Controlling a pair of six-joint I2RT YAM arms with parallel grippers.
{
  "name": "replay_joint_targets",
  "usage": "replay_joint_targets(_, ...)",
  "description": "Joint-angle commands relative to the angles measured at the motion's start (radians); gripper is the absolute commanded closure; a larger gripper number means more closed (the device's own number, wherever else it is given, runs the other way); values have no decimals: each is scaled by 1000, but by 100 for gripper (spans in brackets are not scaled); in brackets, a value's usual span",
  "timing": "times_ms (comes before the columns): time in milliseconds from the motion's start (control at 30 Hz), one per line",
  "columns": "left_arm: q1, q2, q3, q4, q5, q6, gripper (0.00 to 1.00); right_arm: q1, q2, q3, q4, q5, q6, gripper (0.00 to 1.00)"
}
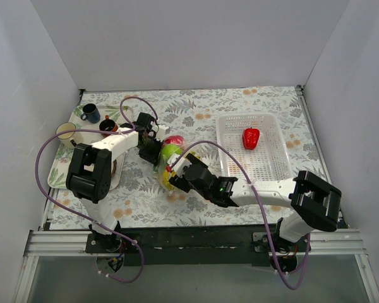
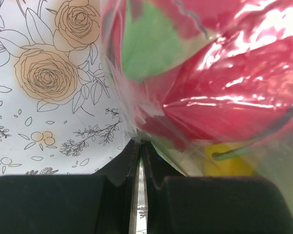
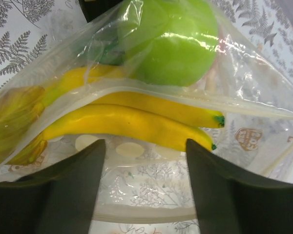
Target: Open the zip-top bag and remove the fake food
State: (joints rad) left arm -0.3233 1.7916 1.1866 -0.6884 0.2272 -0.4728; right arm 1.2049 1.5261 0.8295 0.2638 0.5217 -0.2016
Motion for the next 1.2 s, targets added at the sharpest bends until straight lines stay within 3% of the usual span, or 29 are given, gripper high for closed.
replay_joint_targets(0,-8,9,16,-9,18,-9,100,-4,28,-39,52,-20,31,16)
replay_joint_targets(200,-7,-14,106,-97,102,-35,100,-7,85,-47,142,-103,54,4)
replay_joint_targets(367,-7,-37,206,-180,217,-58,100,-5,71,-62,239,-155,74,3)
replay_joint_targets(733,-14,-95,482,-433,561,0,100,-11,34,-141,287,-92,56,2)
replay_joint_targets(933,-17,-115,489,-525,636,125,100,-11,23,-171,295,-69,38,3)
replay_joint_targets(1167,-19,-136,571,-564,709,154,100,-11,19,-208,307,-2,27,3)
